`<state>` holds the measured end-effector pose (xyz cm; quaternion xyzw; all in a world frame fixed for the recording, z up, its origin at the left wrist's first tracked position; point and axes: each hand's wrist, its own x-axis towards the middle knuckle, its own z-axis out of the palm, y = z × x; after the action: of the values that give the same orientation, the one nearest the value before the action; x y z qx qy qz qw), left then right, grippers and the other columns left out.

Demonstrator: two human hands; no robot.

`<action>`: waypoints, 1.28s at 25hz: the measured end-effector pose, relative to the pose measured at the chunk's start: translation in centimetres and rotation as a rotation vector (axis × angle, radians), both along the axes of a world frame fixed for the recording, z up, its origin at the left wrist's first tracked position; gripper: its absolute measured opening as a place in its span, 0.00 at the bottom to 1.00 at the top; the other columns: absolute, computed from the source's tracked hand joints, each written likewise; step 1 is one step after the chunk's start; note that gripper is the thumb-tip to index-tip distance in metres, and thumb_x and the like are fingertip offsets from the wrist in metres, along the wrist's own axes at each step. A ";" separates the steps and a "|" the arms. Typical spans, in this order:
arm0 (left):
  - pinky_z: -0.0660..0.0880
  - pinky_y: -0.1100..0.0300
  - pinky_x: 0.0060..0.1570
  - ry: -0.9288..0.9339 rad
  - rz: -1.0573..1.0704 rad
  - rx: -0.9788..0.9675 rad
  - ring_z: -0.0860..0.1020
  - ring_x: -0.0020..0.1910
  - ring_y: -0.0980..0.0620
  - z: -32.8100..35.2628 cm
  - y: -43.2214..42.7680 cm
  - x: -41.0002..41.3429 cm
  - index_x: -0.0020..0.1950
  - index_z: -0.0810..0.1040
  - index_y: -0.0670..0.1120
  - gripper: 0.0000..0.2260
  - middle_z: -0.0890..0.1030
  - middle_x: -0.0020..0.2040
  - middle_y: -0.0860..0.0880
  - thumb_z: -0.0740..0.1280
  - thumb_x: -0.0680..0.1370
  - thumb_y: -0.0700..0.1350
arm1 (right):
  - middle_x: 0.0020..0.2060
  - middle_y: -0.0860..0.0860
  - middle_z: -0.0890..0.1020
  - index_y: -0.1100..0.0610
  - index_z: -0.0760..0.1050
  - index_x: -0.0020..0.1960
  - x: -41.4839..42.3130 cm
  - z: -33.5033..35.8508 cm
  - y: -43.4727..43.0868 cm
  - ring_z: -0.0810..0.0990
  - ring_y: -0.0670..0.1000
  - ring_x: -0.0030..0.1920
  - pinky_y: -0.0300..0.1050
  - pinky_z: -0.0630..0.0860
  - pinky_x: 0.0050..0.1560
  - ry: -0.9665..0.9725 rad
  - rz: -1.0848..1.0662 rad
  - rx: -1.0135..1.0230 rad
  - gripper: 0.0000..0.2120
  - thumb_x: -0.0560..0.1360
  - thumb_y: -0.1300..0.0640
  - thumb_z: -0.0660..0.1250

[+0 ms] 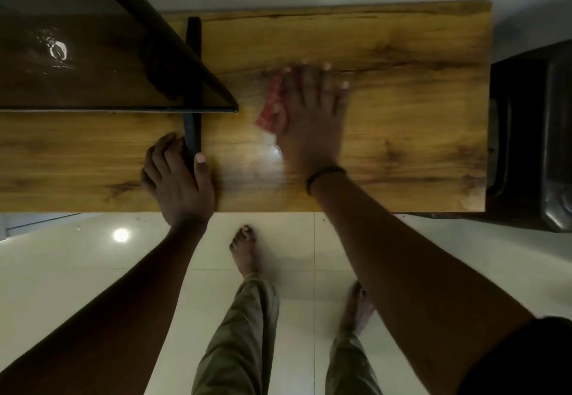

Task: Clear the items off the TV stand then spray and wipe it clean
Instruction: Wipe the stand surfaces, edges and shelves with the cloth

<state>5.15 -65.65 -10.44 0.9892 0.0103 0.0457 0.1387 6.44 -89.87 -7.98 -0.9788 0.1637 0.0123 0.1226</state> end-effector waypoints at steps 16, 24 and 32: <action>0.56 0.46 0.75 0.013 0.235 -0.097 0.63 0.77 0.38 1.1 -8.9 -2.7 0.76 0.60 0.50 0.27 0.61 0.80 0.38 0.59 0.83 0.63 | 0.84 0.53 0.52 0.48 0.51 0.84 -14.2 0.0 -15.6 0.48 0.62 0.83 0.66 0.43 0.81 0.135 -0.235 -0.022 0.30 0.85 0.39 0.45; 0.56 0.43 0.75 0.041 0.243 -0.063 0.61 0.77 0.39 0.6 -9.1 -2.5 0.76 0.61 0.50 0.27 0.59 0.81 0.40 0.54 0.82 0.65 | 0.83 0.54 0.55 0.50 0.54 0.84 0.6 0.3 -19.8 0.49 0.63 0.83 0.67 0.44 0.80 0.128 -0.423 -0.044 0.31 0.84 0.40 0.47; 0.58 0.43 0.73 0.040 0.239 -0.006 0.62 0.77 0.38 0.6 -9.2 -2.4 0.74 0.68 0.49 0.30 0.59 0.81 0.40 0.49 0.82 0.67 | 0.83 0.56 0.54 0.54 0.52 0.84 6.2 1.4 -8.9 0.47 0.65 0.83 0.69 0.43 0.79 0.148 -0.194 -0.010 0.35 0.80 0.41 0.42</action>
<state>2.77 -74.81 -9.83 0.9813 0.1311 0.0420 0.1348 12.68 -98.76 -6.55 -0.9554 0.2661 0.0716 0.1060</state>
